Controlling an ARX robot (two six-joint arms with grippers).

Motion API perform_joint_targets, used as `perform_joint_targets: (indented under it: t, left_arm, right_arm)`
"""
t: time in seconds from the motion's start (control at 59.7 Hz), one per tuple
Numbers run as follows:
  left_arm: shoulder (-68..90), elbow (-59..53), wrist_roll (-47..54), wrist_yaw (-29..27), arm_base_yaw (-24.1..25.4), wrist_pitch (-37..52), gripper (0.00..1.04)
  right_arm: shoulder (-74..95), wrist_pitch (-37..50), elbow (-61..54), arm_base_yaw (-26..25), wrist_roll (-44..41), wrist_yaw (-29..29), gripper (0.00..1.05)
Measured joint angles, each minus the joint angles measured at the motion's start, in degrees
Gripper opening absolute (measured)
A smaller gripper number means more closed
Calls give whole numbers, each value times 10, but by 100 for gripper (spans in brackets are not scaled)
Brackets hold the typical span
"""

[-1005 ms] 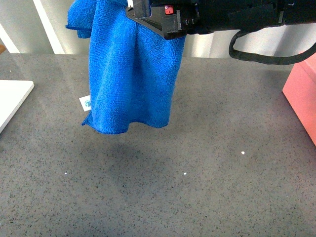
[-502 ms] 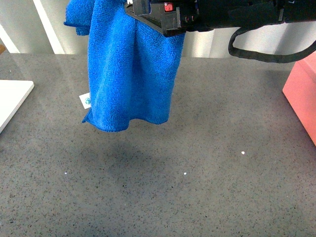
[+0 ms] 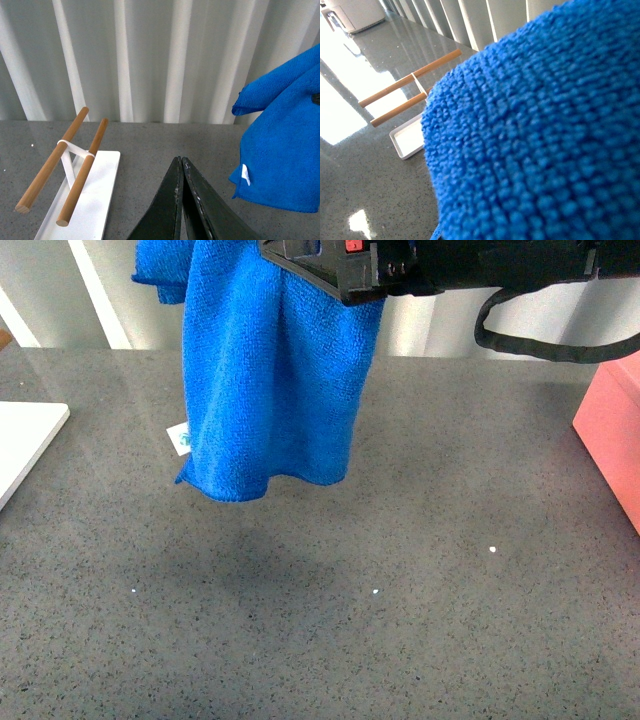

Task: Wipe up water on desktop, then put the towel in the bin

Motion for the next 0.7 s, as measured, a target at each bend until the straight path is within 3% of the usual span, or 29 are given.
perform_joint_targets:
  t: [0.1,0.134,0.234,0.419,0.703]
  left_arm:
    - [0,0,0,0,0,-1,4]
    - [0,0,0,0,0,-1,8]
    - [0,0,0,0,0,-1,30]
    - [0,0,0,0,0,-1,57]
    - [0,0,0,0,0,-1,99]
  right_arm:
    - [0,4,0,-1,2,0,7]
    - [0,4,0,-1,2,0,7]
    - [-2,0,0,-2,2,2,7]
    - [-7,-10,-5,-2,-2,17,7]
    - [-57,-110,-5,-6,-58,101,7]
